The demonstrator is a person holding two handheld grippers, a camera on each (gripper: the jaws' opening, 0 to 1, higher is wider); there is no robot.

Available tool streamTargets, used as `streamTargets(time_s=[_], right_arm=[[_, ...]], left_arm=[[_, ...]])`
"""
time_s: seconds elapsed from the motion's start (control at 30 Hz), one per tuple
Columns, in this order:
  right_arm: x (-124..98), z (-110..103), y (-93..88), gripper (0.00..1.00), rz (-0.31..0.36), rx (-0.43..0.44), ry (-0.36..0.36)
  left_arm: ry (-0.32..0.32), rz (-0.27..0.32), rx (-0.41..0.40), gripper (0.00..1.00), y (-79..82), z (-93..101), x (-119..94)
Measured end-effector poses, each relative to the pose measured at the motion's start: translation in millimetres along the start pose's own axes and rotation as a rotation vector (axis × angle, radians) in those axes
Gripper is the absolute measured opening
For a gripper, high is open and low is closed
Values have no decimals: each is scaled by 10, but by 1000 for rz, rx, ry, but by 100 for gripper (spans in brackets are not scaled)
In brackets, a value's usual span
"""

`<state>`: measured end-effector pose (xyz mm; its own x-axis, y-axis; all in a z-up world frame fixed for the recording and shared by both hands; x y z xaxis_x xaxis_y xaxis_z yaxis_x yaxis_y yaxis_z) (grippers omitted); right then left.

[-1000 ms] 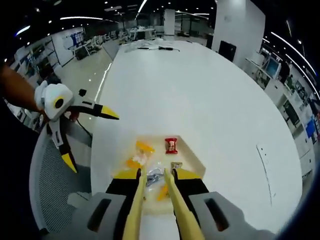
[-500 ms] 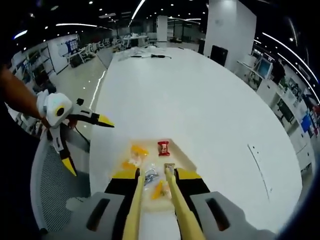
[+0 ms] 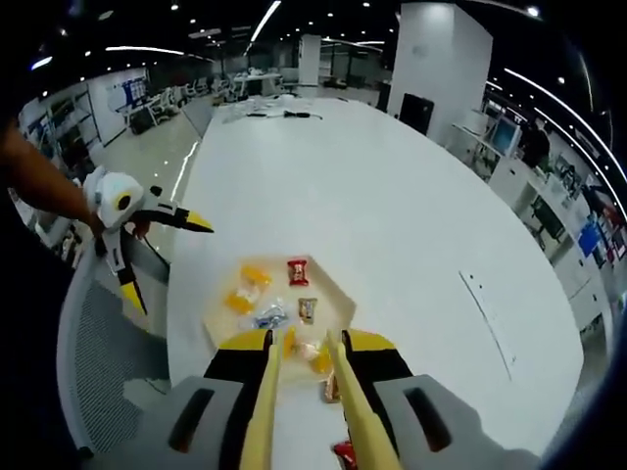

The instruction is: Place the target food into the container with the food tongs after gripping and lifting it, then release it inside without dropping or visibly crushing the food.

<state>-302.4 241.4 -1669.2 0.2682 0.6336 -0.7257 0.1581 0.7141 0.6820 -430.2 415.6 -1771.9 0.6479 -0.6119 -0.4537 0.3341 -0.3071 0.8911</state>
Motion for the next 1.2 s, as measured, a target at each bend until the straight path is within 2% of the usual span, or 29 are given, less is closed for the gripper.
streamTargets(time_s=[0.17, 0.37, 0.47, 0.53, 0.63, 0.7, 0.8, 0.83, 0.9, 0.97, 1.0, 1.07, 1.13, 1.2], right_arm=[[-43, 37, -125, 28, 7, -5, 5], [-196, 104, -325, 28, -11, 1, -10], [-224, 128, -385, 28, -15, 15, -22], [-221, 157, -418, 28, -21, 11, -29], [-249, 213, -463, 28, -30, 21, -40], [-273, 226, -486, 29, -34, 34, -45], [-295, 245, -525, 28, -44, 39, -60], [-309, 269, -556, 28, -46, 67, -68], [-327, 284, -567, 28, -45, 69, -79], [-343, 295, -574, 29, -43, 70, -83], [-350, 316, -584, 29, -44, 72, -88], [-373, 362, -604, 29, -45, 83, -96], [-390, 413, -621, 29, -42, 98, -112], [-406, 479, -665, 29, -50, 118, -133]], left_arm=[[-18, 2, 4, 100, 1, 31, 0], [-27, 5, -15, 100, 8, 44, 2], [-40, -16, 13, 100, -22, 77, 17], [-34, 2, 45, 100, 18, 85, 3], [-3, 34, 2, 100, 75, -8, -38], [-57, 18, -75, 100, 51, 33, -36], [-36, 6, -32, 100, 77, -31, -67], [-34, 35, -34, 100, 150, -41, -81], [-33, 44, -50, 100, 186, -45, -75], [-36, 30, -36, 100, 202, -9, -53], [-39, 32, 1, 100, 238, 8, -43], [-52, 44, 5, 100, 311, 62, -32], [-52, 46, 11, 100, 305, 78, -8], [-44, 39, 15, 100, 233, 80, 14]])
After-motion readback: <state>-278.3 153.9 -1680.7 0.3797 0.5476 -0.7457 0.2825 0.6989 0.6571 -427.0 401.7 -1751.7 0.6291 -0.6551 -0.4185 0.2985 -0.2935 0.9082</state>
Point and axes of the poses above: the point that each gripper's makers call its tool centre point, and the gripper's own axes: x roughly forward along the fingers, z roughly to its right, y roughly out of its top, the point moved 2 cm from there along -x, roughly backward along the fingers, and after that the axes turned 1 degree about z, right-handed, at the moved point
